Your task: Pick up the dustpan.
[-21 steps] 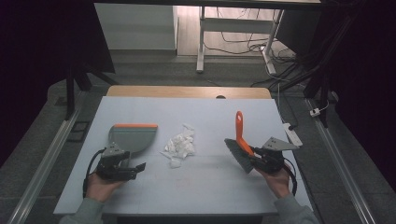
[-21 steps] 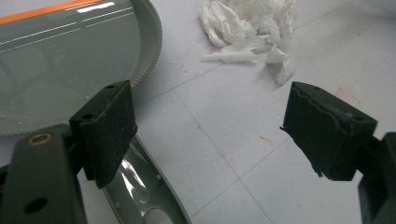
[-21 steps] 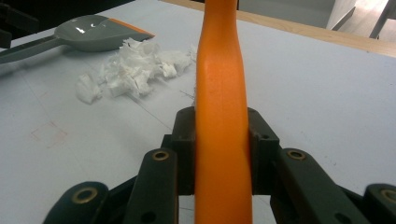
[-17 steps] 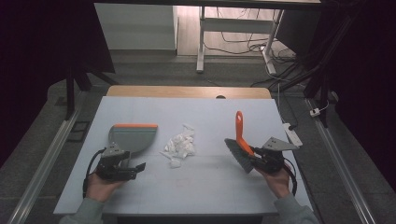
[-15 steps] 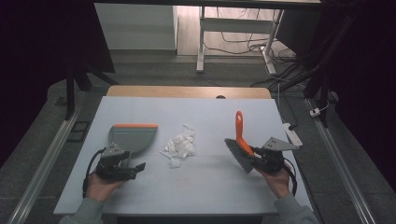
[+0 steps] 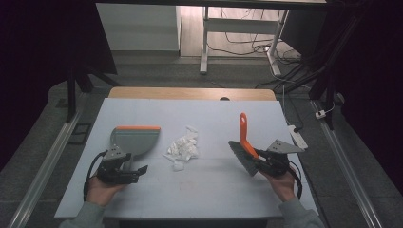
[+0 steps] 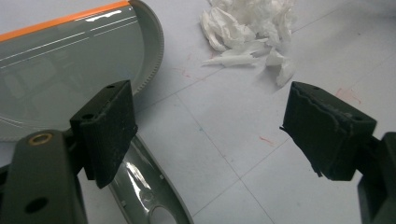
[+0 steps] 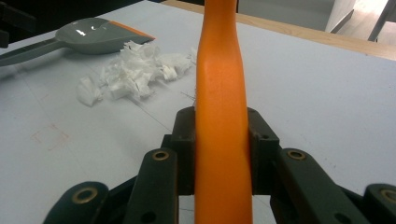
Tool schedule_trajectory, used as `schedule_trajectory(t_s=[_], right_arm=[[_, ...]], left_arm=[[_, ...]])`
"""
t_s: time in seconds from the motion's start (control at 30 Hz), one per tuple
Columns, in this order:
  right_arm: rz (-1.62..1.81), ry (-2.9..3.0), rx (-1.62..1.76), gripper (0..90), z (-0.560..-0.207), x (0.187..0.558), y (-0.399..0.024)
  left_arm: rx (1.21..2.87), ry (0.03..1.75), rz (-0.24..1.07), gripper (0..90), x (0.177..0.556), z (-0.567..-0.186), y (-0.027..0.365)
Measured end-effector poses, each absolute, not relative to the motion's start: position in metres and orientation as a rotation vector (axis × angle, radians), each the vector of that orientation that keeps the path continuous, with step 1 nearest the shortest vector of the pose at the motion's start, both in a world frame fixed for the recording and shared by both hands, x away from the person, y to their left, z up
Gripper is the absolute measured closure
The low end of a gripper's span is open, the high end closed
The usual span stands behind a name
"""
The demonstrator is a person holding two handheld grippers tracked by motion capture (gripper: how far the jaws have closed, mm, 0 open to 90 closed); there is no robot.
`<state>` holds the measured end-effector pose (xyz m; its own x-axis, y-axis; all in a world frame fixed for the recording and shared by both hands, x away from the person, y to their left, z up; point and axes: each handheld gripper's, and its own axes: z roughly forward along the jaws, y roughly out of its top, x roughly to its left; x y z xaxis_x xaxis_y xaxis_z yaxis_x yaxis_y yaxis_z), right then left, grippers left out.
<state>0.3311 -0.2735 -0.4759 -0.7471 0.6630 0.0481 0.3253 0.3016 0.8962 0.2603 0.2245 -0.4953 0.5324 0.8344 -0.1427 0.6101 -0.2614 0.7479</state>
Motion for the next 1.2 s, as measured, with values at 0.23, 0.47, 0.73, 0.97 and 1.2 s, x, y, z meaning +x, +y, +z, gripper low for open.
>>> schedule_trajectory(t_s=[0.23, 0.47, 0.73, 0.97, 1.2], right_arm=[[1.425, 2.244, 0.885, 70.0, -0.475, 0.331, -0.273], [1.433, 2.232, 0.891, 70.1, -0.474, 0.330, -0.273], [1.431, 2.233, 0.890, 70.1, -0.474, 0.330, -0.272], [1.428, 2.235, 0.893, 70.0, -0.474, 0.330, -0.272], [1.422, 2.241, 0.893, 70.0, -0.475, 0.330, -0.271]], left_arm=[[1.991, 1.157, 0.370, 18.2, 0.258, -0.491, 0.222], [1.994, 1.147, 0.386, 18.0, 0.257, -0.485, 0.221], [1.990, 1.235, 0.373, 18.5, 0.261, -0.479, 0.225], [1.968, 1.313, 0.361, 18.9, 0.267, -0.475, 0.231], [1.959, 1.414, 0.361, 19.3, 0.272, -0.474, 0.238]])
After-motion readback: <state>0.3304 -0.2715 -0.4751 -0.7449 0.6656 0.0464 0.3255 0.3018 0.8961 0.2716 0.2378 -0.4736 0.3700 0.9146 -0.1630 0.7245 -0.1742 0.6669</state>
